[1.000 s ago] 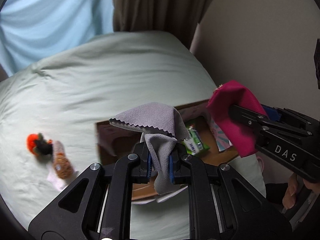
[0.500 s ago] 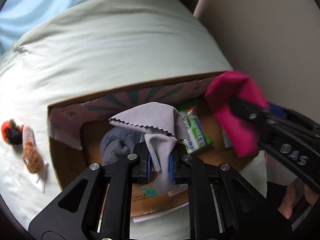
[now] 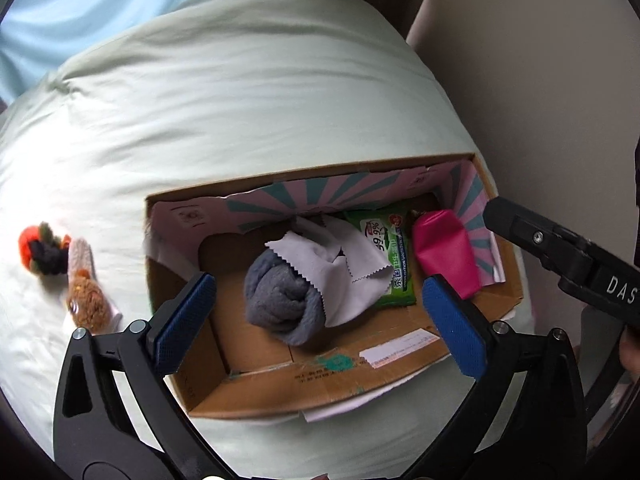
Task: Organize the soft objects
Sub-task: 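Open both tools to drop the cloth and pouch into the box, then withdraw both tools from the box toward the remaining plush items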
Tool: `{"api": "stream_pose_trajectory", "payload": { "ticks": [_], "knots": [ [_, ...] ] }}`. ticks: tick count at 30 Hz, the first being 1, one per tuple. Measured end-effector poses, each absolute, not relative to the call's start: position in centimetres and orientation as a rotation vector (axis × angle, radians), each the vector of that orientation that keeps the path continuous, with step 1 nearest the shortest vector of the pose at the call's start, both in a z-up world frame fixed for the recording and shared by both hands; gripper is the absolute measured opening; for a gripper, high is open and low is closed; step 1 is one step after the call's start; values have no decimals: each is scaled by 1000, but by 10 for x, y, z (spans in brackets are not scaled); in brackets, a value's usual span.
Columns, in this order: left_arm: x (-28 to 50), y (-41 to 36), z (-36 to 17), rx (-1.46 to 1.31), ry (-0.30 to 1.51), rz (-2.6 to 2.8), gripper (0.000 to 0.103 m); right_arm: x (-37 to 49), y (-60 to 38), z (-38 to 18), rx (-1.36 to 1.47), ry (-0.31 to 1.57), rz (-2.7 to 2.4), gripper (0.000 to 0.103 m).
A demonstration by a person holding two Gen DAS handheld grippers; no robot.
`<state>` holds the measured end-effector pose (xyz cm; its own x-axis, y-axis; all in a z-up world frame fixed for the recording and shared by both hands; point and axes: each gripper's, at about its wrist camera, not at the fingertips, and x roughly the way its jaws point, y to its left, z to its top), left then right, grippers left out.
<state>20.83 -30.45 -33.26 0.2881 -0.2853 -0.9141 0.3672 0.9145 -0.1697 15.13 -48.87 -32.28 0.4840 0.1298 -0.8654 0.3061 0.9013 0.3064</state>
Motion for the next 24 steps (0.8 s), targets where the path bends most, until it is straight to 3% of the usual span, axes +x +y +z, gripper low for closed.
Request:
{"api": "stream_pose_trajectory", "payload": {
  "ticks": [15, 24],
  "knots": [
    [157, -251, -213, 34, 1034, -456, 103, 111, -450, -219, 309, 1007, -92, 103],
    [117, -167, -133, -2, 907, -404, 103, 76, -384, -141, 220, 895, -64, 103]
  ]
}}
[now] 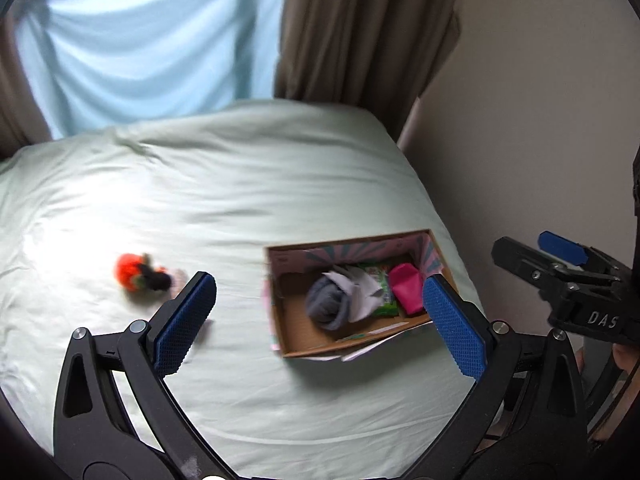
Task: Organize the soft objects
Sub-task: 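Withdraw both tools from the box toward the remaining plush items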
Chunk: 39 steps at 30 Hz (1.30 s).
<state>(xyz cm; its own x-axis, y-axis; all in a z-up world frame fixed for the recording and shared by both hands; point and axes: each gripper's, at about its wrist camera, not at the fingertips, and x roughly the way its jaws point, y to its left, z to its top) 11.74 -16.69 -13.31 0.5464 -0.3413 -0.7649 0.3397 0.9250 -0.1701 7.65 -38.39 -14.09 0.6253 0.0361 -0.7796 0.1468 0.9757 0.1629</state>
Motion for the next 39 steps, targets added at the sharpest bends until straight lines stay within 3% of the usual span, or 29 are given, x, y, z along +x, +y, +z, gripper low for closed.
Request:
{"api": "stream_pose_trajectory", "payload": {
  "ticks": [15, 31, 39],
  "knots": [
    [67, 11, -91, -29, 824, -293, 103, 35, -244, -98, 140, 796, -14, 103],
    [98, 105, -131, 20, 843, -348, 103, 46, -137, -123, 155, 799, -47, 103],
    [149, 103, -196, 138, 844, -451, 102, 75, -110, -176, 145, 819, -83, 103]
  ]
}}
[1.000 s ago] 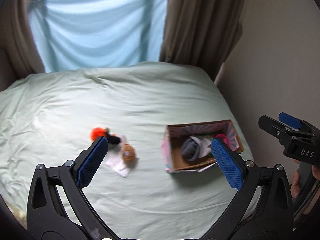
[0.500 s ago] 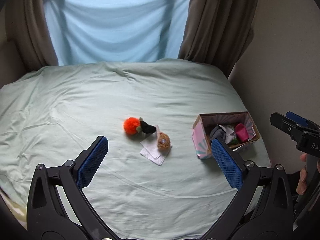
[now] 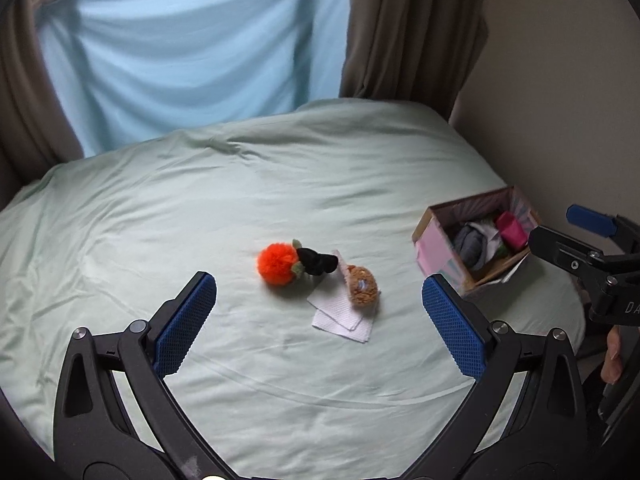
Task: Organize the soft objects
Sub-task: 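Withdraw both tools from the box toward the remaining plush items, then lower the left tool to the black plush while the right tool approaches the brown plush ball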
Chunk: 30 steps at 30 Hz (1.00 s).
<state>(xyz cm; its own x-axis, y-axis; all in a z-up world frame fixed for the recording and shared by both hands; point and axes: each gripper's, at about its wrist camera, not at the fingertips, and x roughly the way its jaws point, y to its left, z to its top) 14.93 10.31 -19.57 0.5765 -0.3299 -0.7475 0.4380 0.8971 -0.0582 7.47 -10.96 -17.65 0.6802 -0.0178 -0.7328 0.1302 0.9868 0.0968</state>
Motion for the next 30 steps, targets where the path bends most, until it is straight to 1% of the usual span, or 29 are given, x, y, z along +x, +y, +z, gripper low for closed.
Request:
{"api": "stream_pose_trajectory", "payload": {
  "ticks": [7, 10, 13, 16, 18, 19, 21, 23, 28, 30],
  "knots": [
    [195, 88, -269, 243, 830, -539, 102, 105, -96, -247, 122, 843, -109, 103],
    [214, 77, -301, 278, 831, -577, 102, 117, -92, -284, 108, 861, -96, 97],
    [231, 62, -331, 316, 818, -616, 101, 126, -89, -316, 100, 869, -84, 97],
    [241, 45, -358, 366, 783, -670, 96, 135, -85, -347, 94, 861, -72, 97],
    [246, 35, -375, 396, 770, -696, 90, 142, -82, -366, 90, 852, -62, 96],
    [249, 30, -383, 409, 771, -711, 89, 145, -81, -375, 87, 853, -60, 92],
    [256, 20, -400, 443, 769, -738, 79, 153, -79, -392, 93, 854, -50, 86],
    [263, 12, -415, 479, 769, -753, 78, 159, -79, -408, 101, 851, -50, 80],
    [274, 6, -438, 537, 772, -780, 75, 170, -82, -438, 125, 843, -26, 79],
    [275, 5, -444, 565, 772, -790, 72, 173, -81, -446, 128, 843, -4, 78]
  ]
}}
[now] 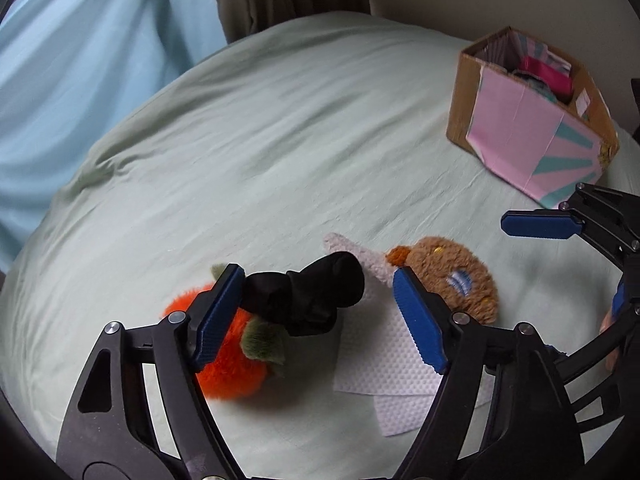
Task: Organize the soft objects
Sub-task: 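Lower the left tool to the black plush while the right tool approaches the brown plush ball, then grasp the black plush with the left tool while the right tool grasps the brown plush ball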
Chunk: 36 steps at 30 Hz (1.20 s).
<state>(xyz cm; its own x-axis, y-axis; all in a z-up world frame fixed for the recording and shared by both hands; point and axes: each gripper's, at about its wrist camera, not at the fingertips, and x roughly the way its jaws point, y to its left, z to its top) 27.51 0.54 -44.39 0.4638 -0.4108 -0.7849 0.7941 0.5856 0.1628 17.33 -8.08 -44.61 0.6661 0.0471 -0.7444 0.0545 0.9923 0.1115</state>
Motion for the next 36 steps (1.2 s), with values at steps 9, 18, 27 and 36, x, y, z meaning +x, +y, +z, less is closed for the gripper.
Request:
{"api": "stream_pose_trajectory", "payload": {
  "ticks": [9, 18, 27, 36],
  "knots": [
    [284, 5, -462, 630, 810, -797, 36, 192, -68, -459, 88, 859, 59, 61],
    [282, 11, -462, 613, 827, -794, 15, 197, -70, -458, 85, 891, 41, 40],
    [274, 19, -429, 537, 827, -786, 14, 186, -81, -435, 117, 878, 2, 37],
    [253, 17, -363, 463, 809, -760, 14, 163, -100, -372, 127, 849, -29, 37]
  ]
}}
